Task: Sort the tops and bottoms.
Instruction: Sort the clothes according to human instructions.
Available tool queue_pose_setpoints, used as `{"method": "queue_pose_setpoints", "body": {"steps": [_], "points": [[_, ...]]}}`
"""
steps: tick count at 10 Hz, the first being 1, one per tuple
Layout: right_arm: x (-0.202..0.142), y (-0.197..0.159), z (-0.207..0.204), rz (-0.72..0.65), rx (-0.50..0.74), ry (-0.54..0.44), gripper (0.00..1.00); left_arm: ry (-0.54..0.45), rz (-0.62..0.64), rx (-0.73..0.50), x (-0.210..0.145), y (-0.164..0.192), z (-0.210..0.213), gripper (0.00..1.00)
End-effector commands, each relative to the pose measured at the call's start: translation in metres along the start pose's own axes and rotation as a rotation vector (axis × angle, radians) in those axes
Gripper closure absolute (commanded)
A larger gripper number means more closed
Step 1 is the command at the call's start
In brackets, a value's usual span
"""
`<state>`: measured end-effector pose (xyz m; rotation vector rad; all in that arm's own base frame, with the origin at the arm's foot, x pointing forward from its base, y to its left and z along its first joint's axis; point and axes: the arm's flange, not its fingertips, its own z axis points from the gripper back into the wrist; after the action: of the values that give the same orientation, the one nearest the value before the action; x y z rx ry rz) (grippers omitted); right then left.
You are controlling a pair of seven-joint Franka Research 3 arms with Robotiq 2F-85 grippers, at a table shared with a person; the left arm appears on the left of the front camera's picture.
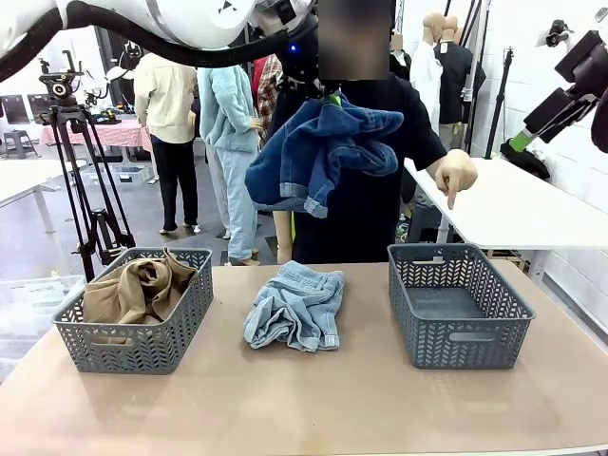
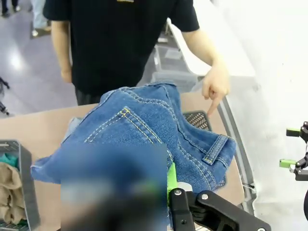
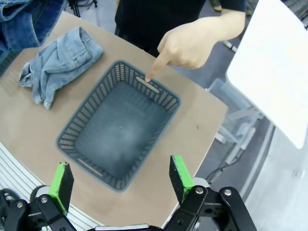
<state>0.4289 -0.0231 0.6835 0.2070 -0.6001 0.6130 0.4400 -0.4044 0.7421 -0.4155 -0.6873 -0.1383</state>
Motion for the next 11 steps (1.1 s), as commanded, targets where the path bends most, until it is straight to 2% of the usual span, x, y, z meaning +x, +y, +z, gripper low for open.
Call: {"method": "queue_pose_setpoints", "body": {"steps": [1, 2, 4, 7, 9, 10, 11], "points": [[-0.001, -0.001, 0.000, 0.013, -0.003, 0.005, 0.00, 0.016, -0.011, -0.082, -0.011, -0.011, -0.011, 1.00], [-0.001, -0.001, 0.000, 0.013, -0.003, 0.005, 0.00, 0.085, -0.031, -0.193, -0.031, -0.031, -0.038, 1.00], [-0.001, -0.001, 0.000, 0.013, -0.003, 0.005, 0.00, 0.159, -0.067, -0.382, -0.061, -0.076, -0.082, 1.00], [-0.001, -0.001, 0.000, 0.013, -0.003, 0.005, 0.00, 0.259, -0.090, -0.564, -0.085, -0.136, -0.124, 1.00], [-0.001, -0.001, 0.000, 0.013, -0.003, 0.005, 0.00, 0.283, -0.029, -0.510, -0.094, -0.143, -0.149, 1.00], [-0.001, -0.001, 0.000, 0.013, -0.003, 0.005, 0.00, 0.256, -0.081, -0.524, -0.112, -0.146, -0.140, 1.00], [-0.001, -0.001, 0.000, 0.013, -0.003, 0.005, 0.00, 0.256, -0.081, -0.524, -0.112, -0.146, -0.140, 1.00]]}}
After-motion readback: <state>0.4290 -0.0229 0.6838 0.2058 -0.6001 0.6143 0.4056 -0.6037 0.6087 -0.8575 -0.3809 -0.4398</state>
